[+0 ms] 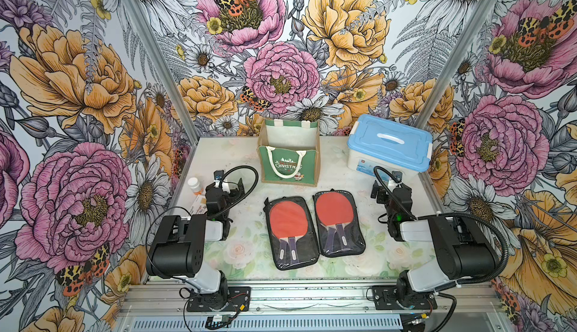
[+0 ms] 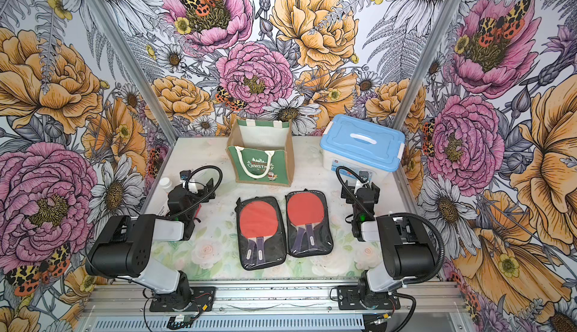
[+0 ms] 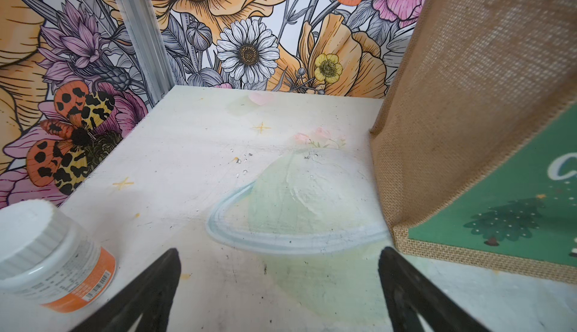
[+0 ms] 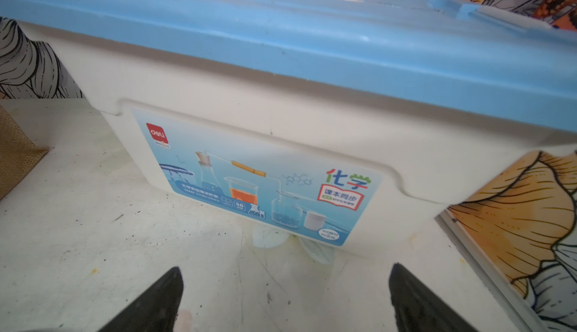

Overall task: Remove the ping pong set from the canvas bag
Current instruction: Reset both arms

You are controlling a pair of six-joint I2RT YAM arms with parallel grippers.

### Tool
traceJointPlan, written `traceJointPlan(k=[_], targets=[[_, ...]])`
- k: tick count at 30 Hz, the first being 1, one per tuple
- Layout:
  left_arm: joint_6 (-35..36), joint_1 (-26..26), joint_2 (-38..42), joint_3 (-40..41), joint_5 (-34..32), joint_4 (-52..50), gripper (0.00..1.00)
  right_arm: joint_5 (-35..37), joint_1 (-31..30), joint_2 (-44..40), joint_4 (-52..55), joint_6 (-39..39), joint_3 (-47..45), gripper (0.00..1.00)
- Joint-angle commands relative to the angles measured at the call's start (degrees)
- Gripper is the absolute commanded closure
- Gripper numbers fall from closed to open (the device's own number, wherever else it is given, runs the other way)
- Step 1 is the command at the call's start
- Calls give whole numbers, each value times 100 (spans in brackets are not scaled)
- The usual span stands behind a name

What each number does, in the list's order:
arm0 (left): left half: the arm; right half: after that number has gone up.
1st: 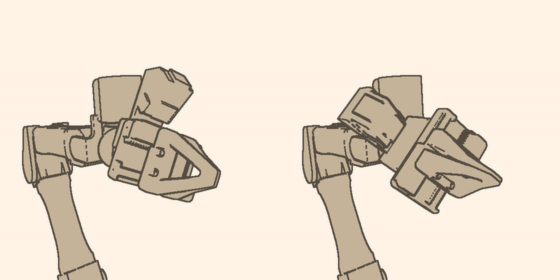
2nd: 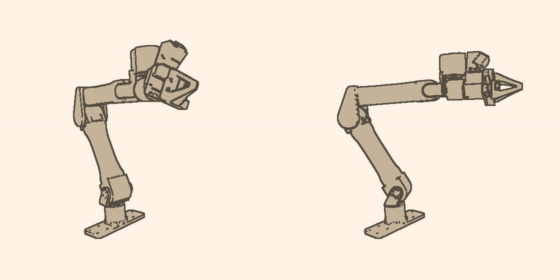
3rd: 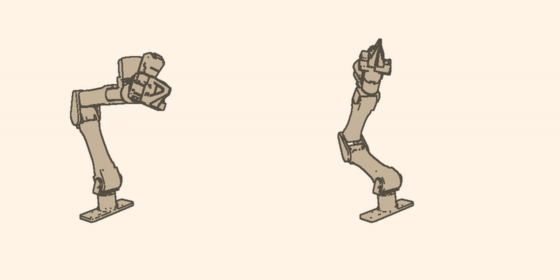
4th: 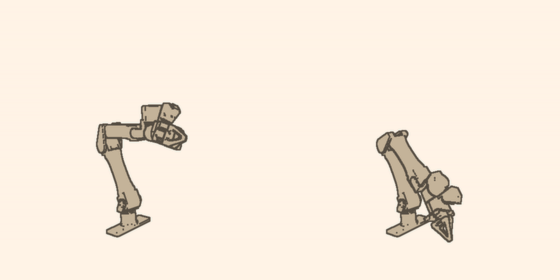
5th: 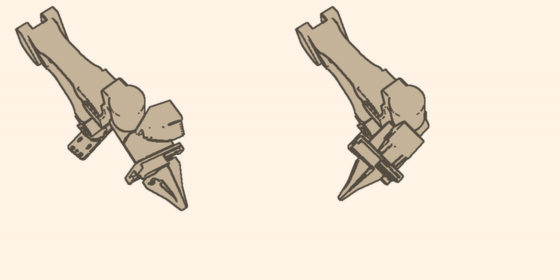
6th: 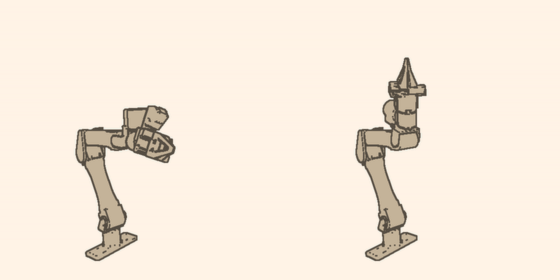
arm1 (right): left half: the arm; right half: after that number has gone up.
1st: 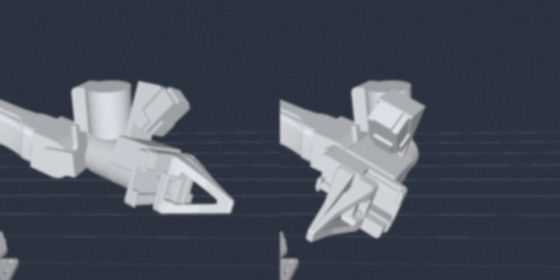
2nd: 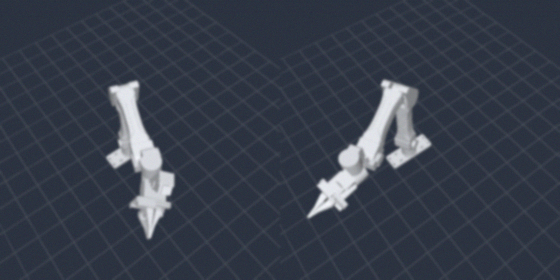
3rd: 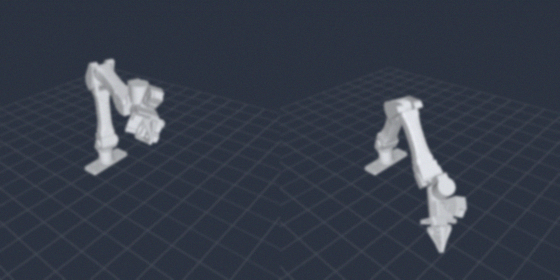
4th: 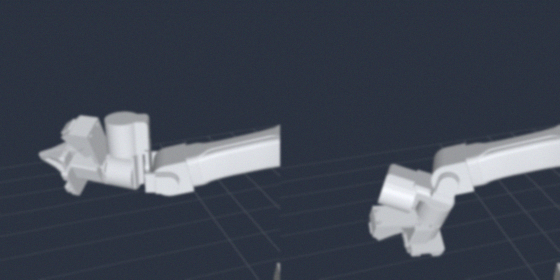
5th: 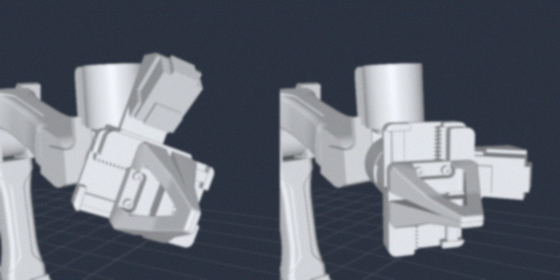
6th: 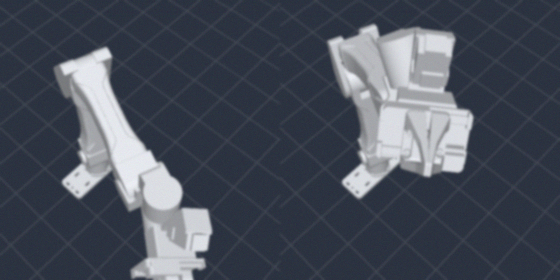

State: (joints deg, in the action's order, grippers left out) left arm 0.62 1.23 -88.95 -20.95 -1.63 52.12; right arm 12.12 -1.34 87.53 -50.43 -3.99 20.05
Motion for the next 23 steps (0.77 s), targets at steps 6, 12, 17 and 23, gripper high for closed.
traceJointPlan(k=[6,12,17,23], targets=[[95,-15,29,-67,191,126,1,-56,40,54,-130,-28,152,1],[92,-11,27,-69,189,131,1,-59,39,54,-123,-38,148,0],[91,-4,29,-81,203,116,1,-57,47,53,-116,-39,164,1],[91,0,27,-78,216,117,1,-54,47,46,-122,-39,150,1]])
